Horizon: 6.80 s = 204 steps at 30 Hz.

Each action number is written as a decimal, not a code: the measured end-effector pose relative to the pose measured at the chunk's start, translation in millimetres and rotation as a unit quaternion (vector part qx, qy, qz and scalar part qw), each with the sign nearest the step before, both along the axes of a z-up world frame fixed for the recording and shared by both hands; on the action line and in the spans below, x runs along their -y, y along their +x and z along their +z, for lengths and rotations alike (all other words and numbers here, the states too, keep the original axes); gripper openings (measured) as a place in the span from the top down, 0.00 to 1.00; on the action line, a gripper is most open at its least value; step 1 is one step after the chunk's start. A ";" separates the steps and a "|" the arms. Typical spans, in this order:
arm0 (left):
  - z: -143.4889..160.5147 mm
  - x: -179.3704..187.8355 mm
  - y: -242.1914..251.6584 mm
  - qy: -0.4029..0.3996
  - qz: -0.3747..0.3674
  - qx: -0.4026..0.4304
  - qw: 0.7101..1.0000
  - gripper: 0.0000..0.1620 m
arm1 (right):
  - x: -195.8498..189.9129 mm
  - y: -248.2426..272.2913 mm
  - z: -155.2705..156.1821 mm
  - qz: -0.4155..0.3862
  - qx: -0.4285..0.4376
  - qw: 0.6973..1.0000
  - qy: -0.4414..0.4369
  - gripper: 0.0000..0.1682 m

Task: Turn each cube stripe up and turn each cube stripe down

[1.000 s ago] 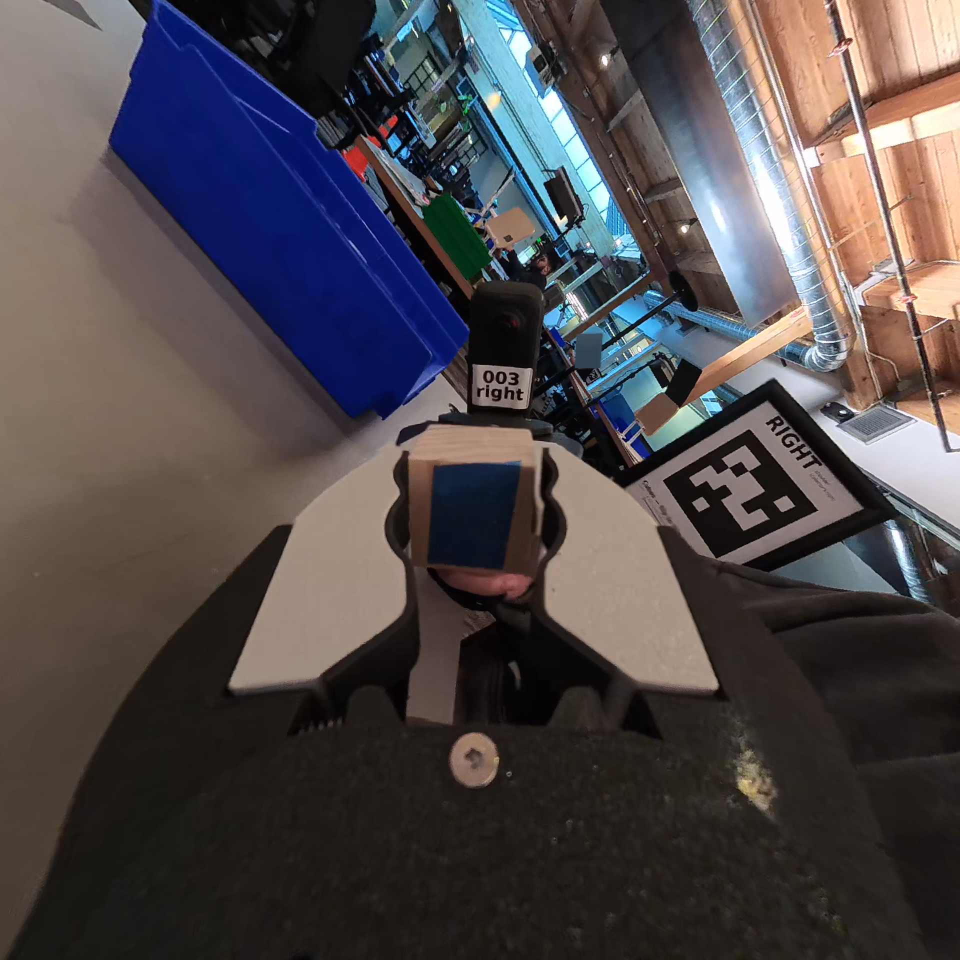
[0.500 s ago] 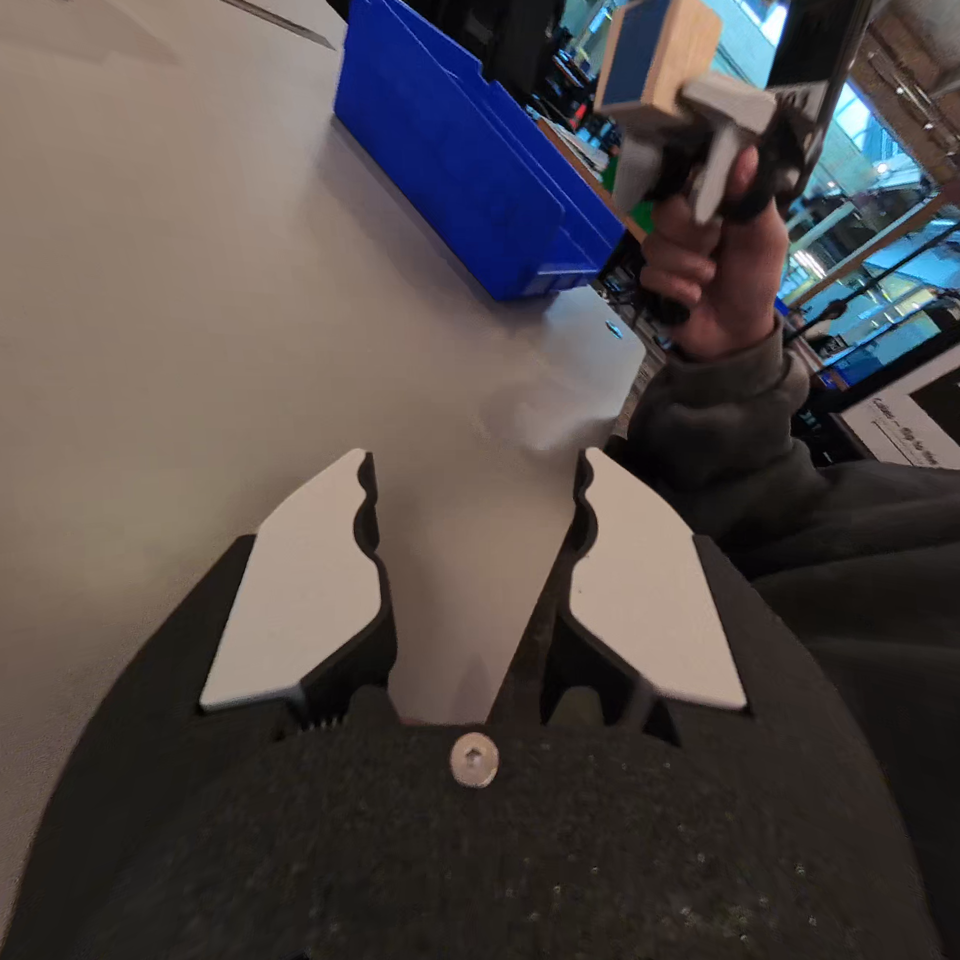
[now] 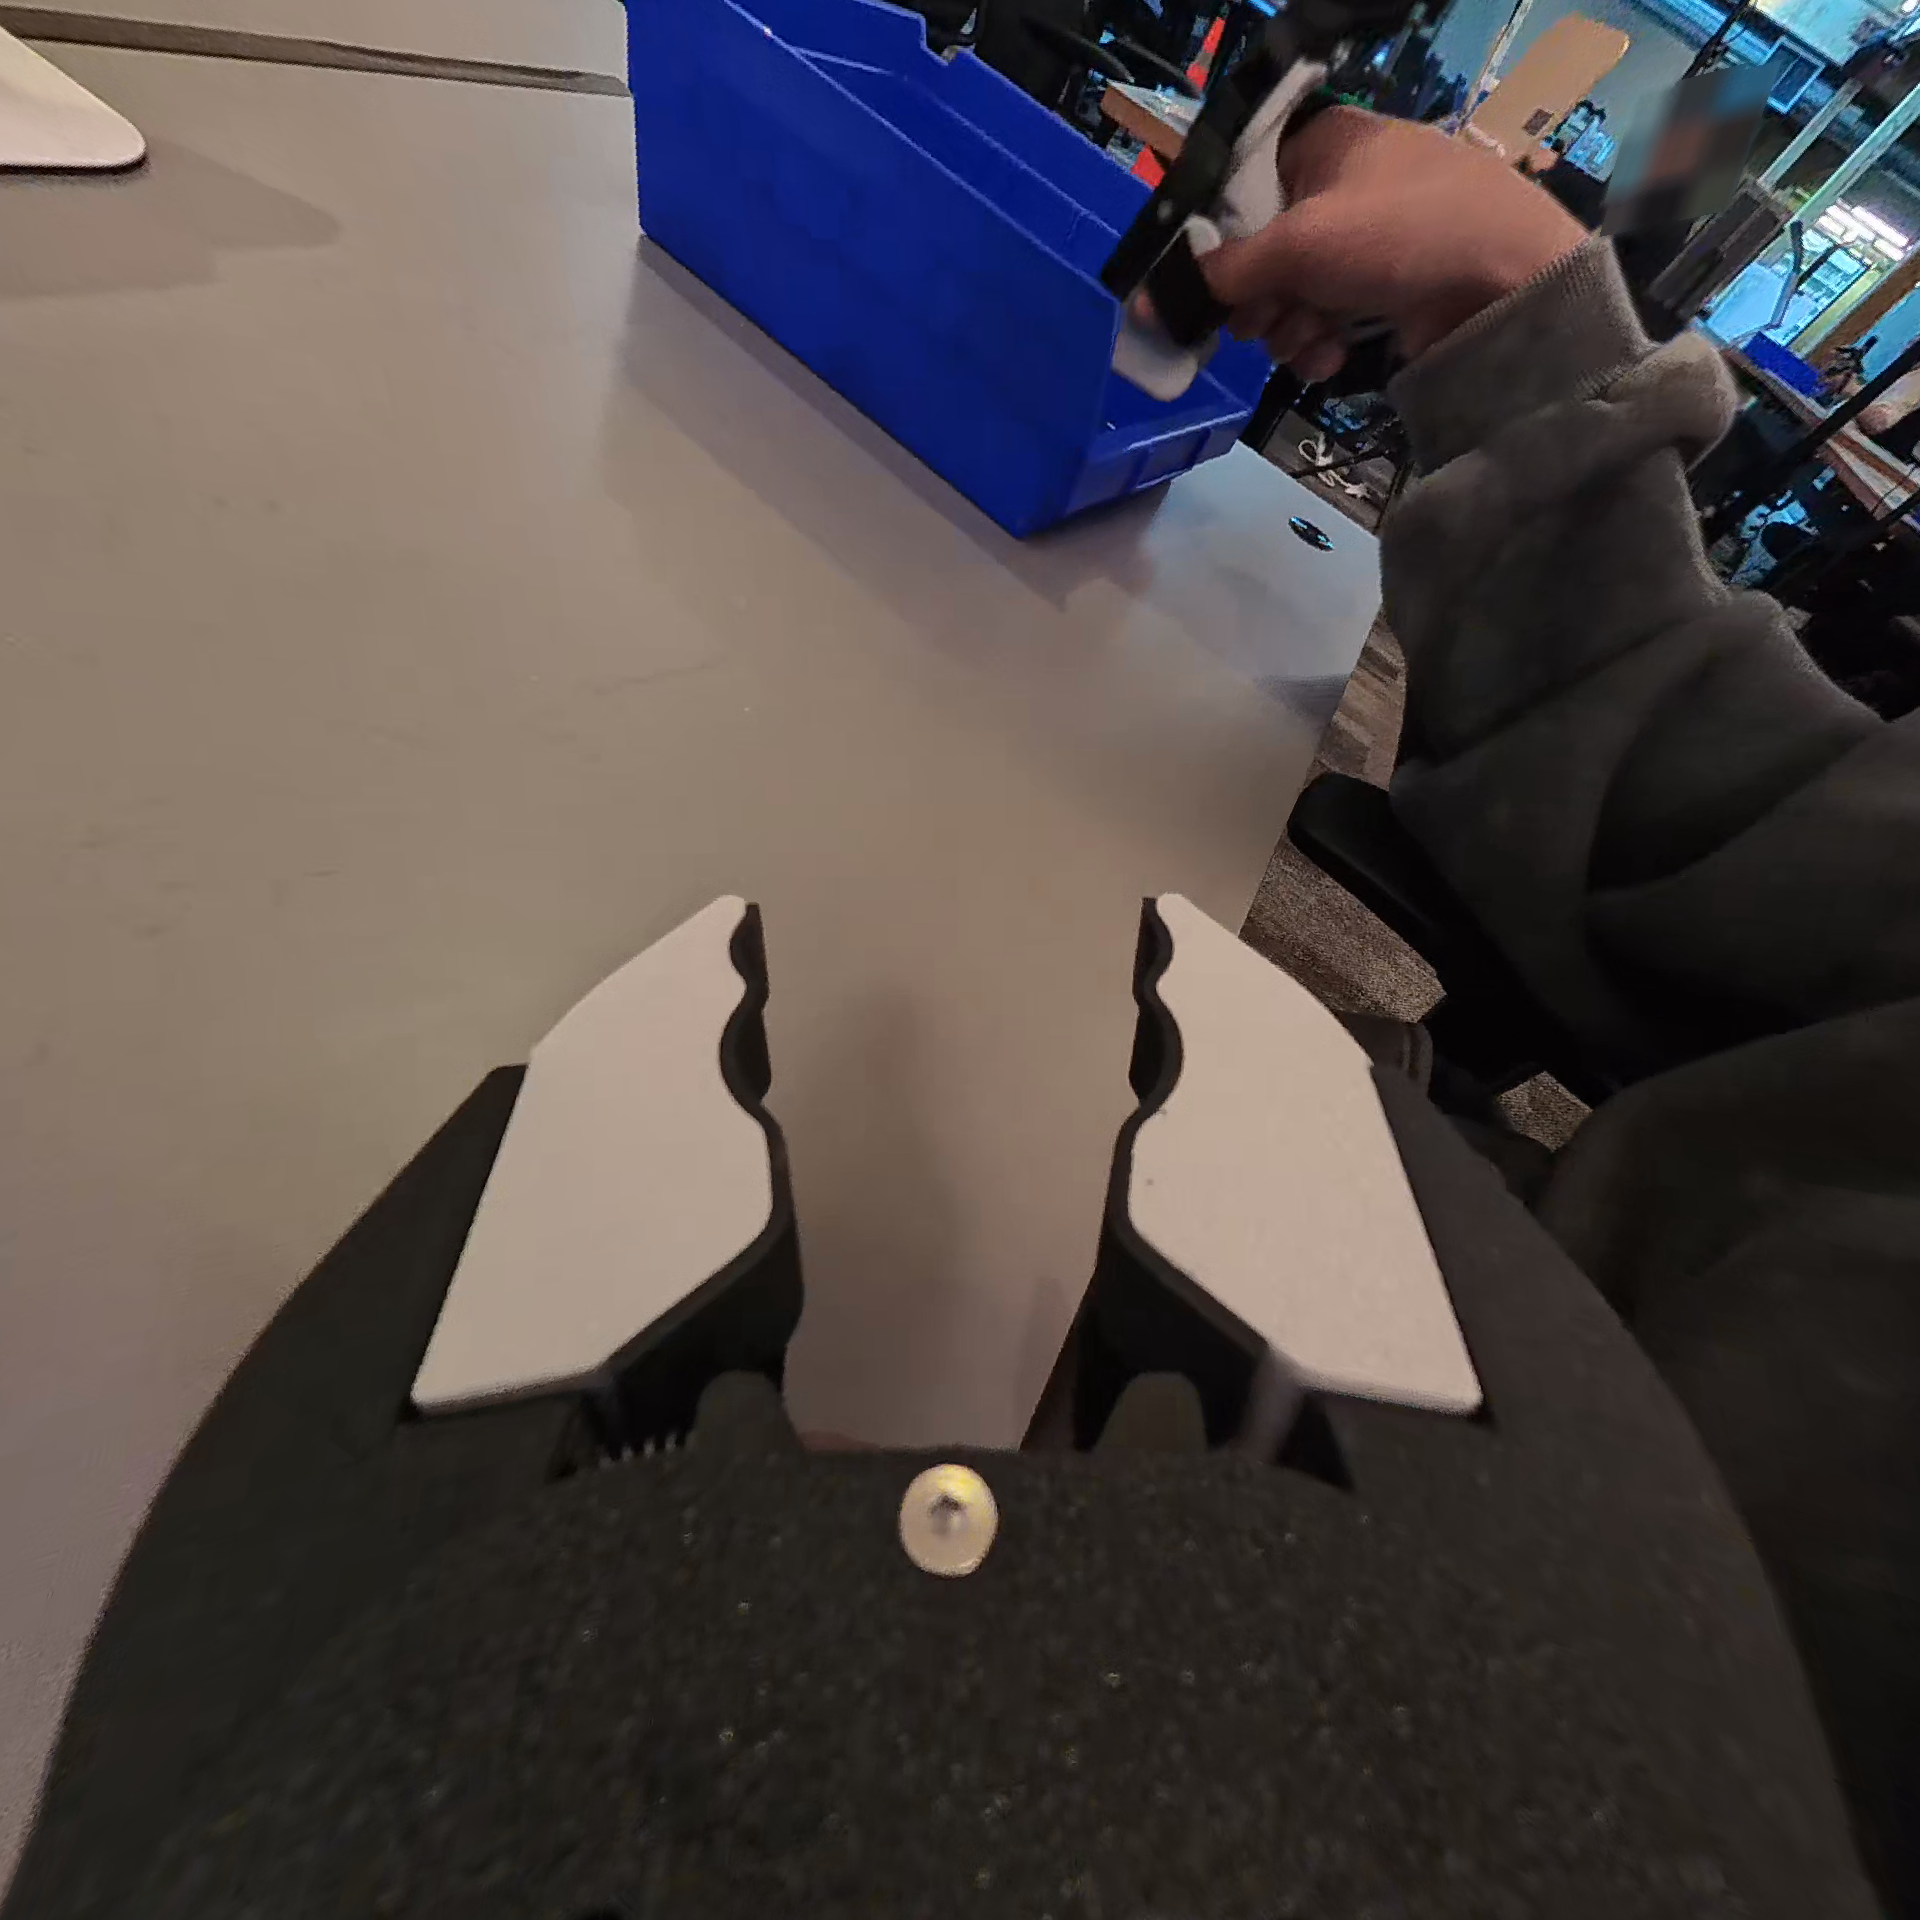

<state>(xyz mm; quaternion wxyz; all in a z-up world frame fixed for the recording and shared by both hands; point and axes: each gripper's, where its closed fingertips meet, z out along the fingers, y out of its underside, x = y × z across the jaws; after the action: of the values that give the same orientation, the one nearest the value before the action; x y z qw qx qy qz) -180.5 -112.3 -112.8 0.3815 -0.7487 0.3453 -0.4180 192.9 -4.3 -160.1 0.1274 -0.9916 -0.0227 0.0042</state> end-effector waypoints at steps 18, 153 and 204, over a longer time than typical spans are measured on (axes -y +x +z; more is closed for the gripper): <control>-2.3 -24.4 -17.5 0.031 0.072 -0.026 0.997 0.60 | 4.9 -134.8 178.1 0.179 -0.178 0.849 0.464 0.65; 143.6 8.1 -235.0 0.261 0.580 -0.048 0.770 0.98 | 63.6 -431.7 182.8 0.164 -0.158 0.775 0.590 0.97; -1.7 -83.8 -100.3 0.080 0.453 -0.122 0.879 0.73 | 23.6 -270.6 48.6 0.119 -0.093 0.869 0.471 0.77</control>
<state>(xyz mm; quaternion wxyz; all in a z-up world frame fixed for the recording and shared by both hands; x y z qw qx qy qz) -280.8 -28.5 -114.5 0.5427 -0.8354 0.0439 -0.0759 -77.7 -27.9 -111.5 0.5790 -0.7990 -0.1275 0.1008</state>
